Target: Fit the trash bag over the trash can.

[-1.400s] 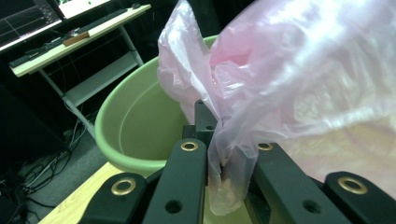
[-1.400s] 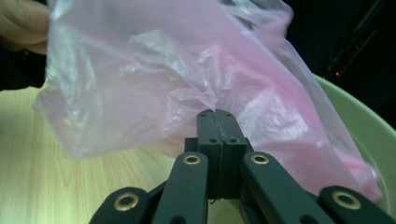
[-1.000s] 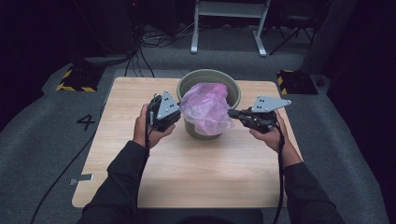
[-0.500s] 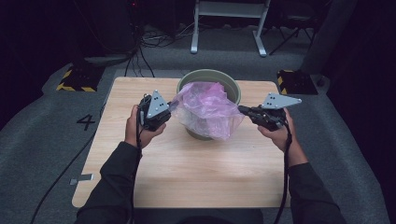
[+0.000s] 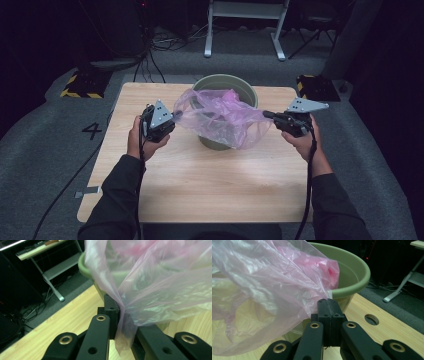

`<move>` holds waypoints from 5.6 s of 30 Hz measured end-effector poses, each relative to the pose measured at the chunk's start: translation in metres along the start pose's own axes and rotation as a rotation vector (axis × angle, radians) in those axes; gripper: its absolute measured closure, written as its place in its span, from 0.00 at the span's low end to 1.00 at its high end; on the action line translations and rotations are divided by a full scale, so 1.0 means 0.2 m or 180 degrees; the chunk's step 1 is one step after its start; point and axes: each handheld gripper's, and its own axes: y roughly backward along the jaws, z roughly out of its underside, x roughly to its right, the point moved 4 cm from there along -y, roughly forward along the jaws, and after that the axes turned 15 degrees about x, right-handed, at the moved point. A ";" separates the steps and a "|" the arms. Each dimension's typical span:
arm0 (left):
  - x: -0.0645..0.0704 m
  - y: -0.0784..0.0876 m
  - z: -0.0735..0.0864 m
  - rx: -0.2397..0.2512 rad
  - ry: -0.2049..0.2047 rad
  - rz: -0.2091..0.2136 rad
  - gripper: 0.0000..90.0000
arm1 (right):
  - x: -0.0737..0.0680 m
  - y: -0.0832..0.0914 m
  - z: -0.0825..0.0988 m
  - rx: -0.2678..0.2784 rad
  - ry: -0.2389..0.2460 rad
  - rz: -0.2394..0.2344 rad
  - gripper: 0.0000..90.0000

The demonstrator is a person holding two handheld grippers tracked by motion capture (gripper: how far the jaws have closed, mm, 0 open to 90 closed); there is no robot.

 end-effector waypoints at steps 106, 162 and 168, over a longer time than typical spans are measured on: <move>-0.06 -0.20 0.00 -0.0153 0.0259 -0.0071 0.96 | 0.07 -0.11 -0.11 -0.0061 0.0037 0.0441 0.96; -0.24 -0.31 0.27 -0.0409 0.0813 -0.0311 0.38 | 0.36 -0.42 0.21 -0.0537 -0.0686 0.0896 0.99; -0.32 -0.23 0.17 0.0012 0.0904 -0.0368 0.34 | 0.38 -0.37 0.16 -0.0419 -0.0641 0.0940 0.98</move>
